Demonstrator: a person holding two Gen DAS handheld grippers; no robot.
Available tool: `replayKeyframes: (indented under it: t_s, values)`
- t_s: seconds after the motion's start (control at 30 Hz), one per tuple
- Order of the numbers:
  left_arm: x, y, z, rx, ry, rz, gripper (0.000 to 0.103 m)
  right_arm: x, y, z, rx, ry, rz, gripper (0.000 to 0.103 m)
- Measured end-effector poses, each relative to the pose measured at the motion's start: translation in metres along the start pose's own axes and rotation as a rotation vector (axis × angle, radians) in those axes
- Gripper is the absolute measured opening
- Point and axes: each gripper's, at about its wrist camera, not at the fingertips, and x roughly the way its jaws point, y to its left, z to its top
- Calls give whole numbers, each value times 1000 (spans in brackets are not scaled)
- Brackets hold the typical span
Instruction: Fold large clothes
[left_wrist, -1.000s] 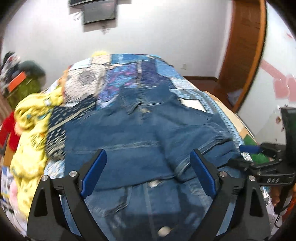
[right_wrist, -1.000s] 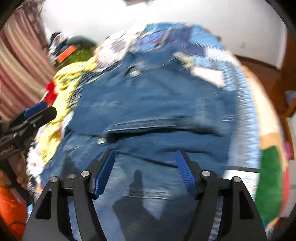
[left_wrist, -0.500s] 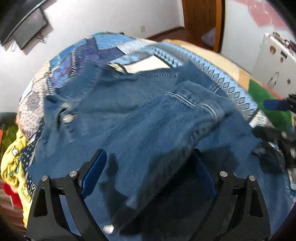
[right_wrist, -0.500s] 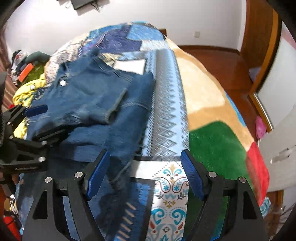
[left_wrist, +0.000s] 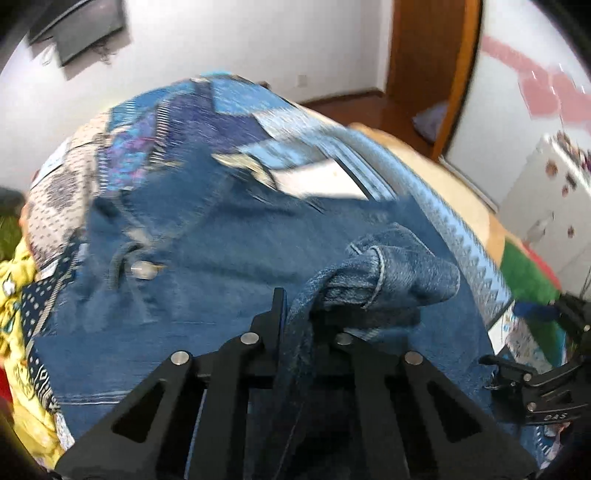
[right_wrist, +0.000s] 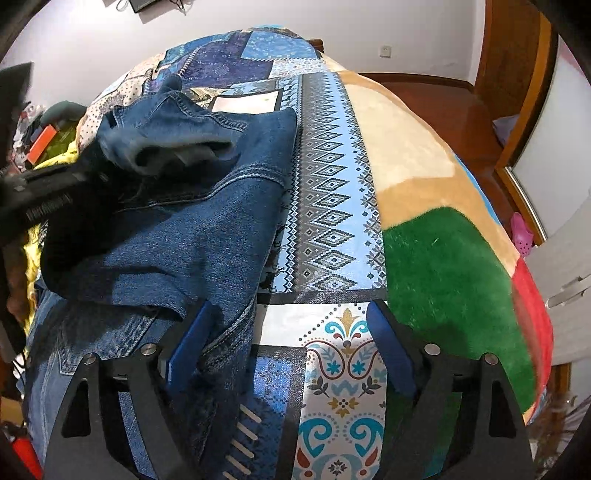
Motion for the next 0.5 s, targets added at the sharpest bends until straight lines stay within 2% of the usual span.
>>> replayKeyframes:
  t_s: [0.13, 0.2, 0.27, 0.33, 0.4, 0.5]
  values:
    - [-43, 54, 5, -105, -106, 38, 7, -12, 9, 11, -39, -32, -18, 82]
    - [-62, 82, 5, -153, -152, 87, 7, -19, 15, 19, -38, -57, 12, 83]
    - [-79, 116, 0, -241, -184, 83, 7, -21, 22, 26, -31, -70, 47, 82]
    - [-88, 140, -10, -300, -197, 89, 7, -20, 33, 31, -36, -76, 50, 82]
    - [-94, 164, -25, -340, -200, 129, 7, -11, 47, 34, -67, -65, 44, 82]
    - [-91, 190, -57, -391, -156, 137, 7, 12, 64, 31, -116, -1, 16, 82]
